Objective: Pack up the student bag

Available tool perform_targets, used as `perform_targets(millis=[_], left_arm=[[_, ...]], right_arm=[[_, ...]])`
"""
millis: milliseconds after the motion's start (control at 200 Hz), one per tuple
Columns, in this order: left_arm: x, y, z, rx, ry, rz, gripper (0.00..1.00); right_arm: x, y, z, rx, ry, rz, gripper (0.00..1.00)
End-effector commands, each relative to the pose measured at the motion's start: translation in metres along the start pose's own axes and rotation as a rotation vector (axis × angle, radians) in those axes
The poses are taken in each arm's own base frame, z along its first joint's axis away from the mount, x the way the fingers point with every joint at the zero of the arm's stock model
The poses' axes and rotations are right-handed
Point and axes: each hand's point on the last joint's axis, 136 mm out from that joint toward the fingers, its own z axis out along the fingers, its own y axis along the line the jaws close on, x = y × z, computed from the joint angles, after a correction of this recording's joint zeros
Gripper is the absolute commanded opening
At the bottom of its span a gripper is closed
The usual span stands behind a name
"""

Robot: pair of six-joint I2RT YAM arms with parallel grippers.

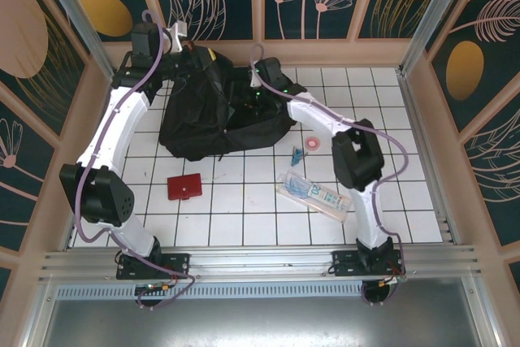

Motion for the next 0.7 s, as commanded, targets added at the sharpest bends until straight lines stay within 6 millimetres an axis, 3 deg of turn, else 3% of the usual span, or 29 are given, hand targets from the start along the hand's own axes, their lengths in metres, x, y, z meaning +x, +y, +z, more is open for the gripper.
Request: perform_targets(millis=[0,225,355,470,691], left_arm=[[-0.025,-0.031,-0.019,0.074,-0.109,0.079,0.0],[-0.03,-0.022,-0.018,0.065,-0.116,0.066,0.0],[-0.033,-0.019,-0.018,0.067,-0.123,0.058,0.0],[-0.036,-0.023,-0.019,0.085,-0.129,0.056,0.0],[-0.037,-0.026,-0.02,0.093,-0.132,0.061,0.0]], right_arm=[[-0.028,0.037,-0.047,-0.069,-0.141,-0.143,0.8],[-0.001,0.061,-0.108,-0.131,-0.222,-0.299,0.8],[0.035,0.078,-0.134,-0.156,-0.258,-0.433,0.8],[0.092,0.093,-0.129,-0.178,-0.196,-0.606,0.78],[0.212,0.117,-0.095,-0.259,-0.162,-1.07,0.82]])
